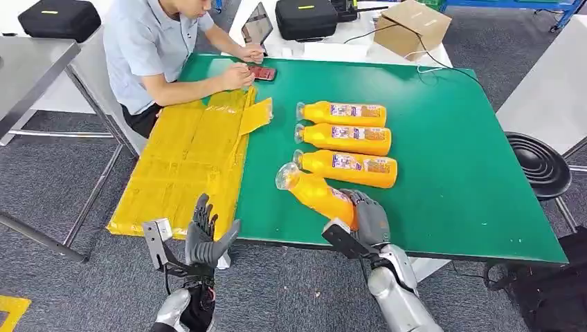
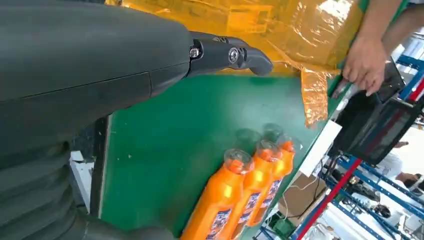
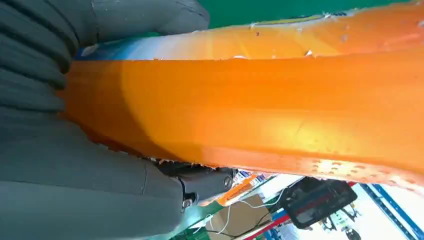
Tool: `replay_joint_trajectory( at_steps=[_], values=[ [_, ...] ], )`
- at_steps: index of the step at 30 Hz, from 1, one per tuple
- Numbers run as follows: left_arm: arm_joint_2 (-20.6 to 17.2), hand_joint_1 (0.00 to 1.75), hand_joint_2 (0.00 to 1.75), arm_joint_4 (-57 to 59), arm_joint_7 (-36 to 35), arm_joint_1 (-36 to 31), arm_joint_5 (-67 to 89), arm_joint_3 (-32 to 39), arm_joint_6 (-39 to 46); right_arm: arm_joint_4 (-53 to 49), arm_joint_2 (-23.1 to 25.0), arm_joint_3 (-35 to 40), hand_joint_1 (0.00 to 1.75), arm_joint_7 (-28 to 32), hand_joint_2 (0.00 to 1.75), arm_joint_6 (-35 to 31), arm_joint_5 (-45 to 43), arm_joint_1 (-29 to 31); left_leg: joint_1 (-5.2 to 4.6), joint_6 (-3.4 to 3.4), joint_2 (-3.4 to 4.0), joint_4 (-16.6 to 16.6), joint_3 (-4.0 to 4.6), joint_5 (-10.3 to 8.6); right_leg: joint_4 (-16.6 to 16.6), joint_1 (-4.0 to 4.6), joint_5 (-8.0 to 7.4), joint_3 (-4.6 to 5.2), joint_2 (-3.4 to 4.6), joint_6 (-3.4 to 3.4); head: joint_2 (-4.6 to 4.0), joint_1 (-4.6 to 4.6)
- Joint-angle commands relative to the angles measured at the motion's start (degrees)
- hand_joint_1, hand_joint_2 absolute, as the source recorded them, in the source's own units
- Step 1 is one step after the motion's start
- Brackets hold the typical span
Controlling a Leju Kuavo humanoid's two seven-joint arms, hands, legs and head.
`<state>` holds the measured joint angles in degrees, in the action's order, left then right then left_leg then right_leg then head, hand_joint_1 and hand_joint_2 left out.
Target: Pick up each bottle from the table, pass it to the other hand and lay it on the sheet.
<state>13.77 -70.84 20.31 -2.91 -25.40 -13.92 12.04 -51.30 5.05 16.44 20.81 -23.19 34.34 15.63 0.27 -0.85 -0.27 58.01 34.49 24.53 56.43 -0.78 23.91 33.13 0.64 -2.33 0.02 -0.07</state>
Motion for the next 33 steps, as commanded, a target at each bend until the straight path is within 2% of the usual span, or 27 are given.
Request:
replay_joint_trajectory(
  at_steps=[1,4,5,9,11,14,17,23,29,31,33],
  values=[
    [-0.57,0.00,1.75,3.35,-0.13,-2.00,-0.64,1.11,0.05,-2.62,-0.81,2.01,1.75,-0.06,1.75,-0.36,-1.07,-1.13,-0.02,0.01,-0.02,-0.04,0.00,0.02,-0.04,-0.02,0.04,-0.02,-0.06,0.05,0.00,0.00],
    [-0.57,0.00,1.75,3.35,-0.13,-2.00,-0.64,1.11,0.05,-2.62,-0.81,2.01,1.75,-0.06,1.75,-0.36,-1.07,-1.13,0.00,0.01,-0.04,-0.03,0.12,0.02,-0.05,-0.03,0.03,0.07,-0.07,0.05,0.00,0.00],
    [-1.59,0.00,1.75,3.58,-2.09,-1.99,-2.10,-0.53,-1.96,-3.54,-0.59,2.24,1.73,2.66,1.75,-1.19,-3.35,-1.07,0.01,0.03,-0.04,-0.05,0.06,0.04,-0.07,-0.02,0.06,0.00,-0.10,0.09,0.00,0.00],
    [-4.36,0.00,1.75,3.12,-2.89,-0.94,-1.22,-7.41,-11.34,-9.60,-0.78,4.90,1.75,2.87,1.75,-1.38,-5.47,-0.41,-0.04,0.04,0.01,-0.02,0.21,0.04,-0.01,-0.08,0.05,0.20,-0.03,0.09,0.00,0.00],
    [-5.39,0.00,1.75,0.73,-0.87,-0.16,-0.49,-10.36,-17.08,-7.96,-0.52,6.54,1.75,2.21,1.75,-0.10,-5.75,2.09,-0.06,0.00,0.02,-0.02,0.40,0.01,0.00,-0.10,0.01,0.38,0.03,0.04,0.00,0.00],
    [-6.90,0.00,1.75,-1.76,2.23,-0.09,5.16,-13.41,-20.10,-2.59,1.01,8.80,1.75,3.06,1.75,2.05,-6.57,5.82,-0.04,0.03,0.19,-0.01,0.31,0.08,0.01,-0.07,0.04,0.32,0.16,0.10,0.00,0.00],
    [-6.09,0.00,1.75,-2.66,3.39,-0.38,8.31,-13.39,-18.97,-0.28,1.92,12.49,1.75,4.49,1.75,5.14,-6.24,6.80,-0.01,0.04,0.19,-0.03,0.30,0.06,-0.01,-0.03,0.01,0.31,0.15,0.11,0.00,0.00],
    [-5.04,0.00,1.75,-4.08,3.45,0.27,9.27,-13.45,-16.73,-2.77,4.20,18.05,1.75,4.83,1.75,6.40,-6.50,6.10,0.00,0.05,0.14,-0.02,0.32,0.09,-0.01,0.02,0.05,0.33,0.11,0.10,-0.02,0.00],
    [-4.92,0.00,1.75,-3.68,3.52,0.07,9.28,-13.50,-16.57,-3.41,4.11,18.76,1.75,4.39,1.75,6.76,-6.65,6.52,0.00,0.02,0.02,-0.03,0.40,0.05,-0.02,0.00,0.05,0.37,-0.01,0.07,0.00,0.00],
    [-4.45,0.00,1.75,-3.46,4.93,-0.25,10.56,-13.09,-14.11,-2.84,4.08,20.18,1.68,4.06,1.75,7.39,-6.56,7.15,-0.01,-0.01,0.00,-0.02,0.53,0.02,-0.01,-0.04,0.02,0.49,0.00,0.04,0.00,0.02],
    [-4.10,0.00,1.75,-3.56,4.71,-0.56,10.21,-12.97,-13.77,-1.93,4.50,21.65,1.75,3.79,1.75,8.15,-6.49,7.48,-0.01,0.00,0.04,0.00,0.49,0.05,0.01,-0.04,0.05,0.45,0.02,0.07,0.00,0.00]
  ],
)
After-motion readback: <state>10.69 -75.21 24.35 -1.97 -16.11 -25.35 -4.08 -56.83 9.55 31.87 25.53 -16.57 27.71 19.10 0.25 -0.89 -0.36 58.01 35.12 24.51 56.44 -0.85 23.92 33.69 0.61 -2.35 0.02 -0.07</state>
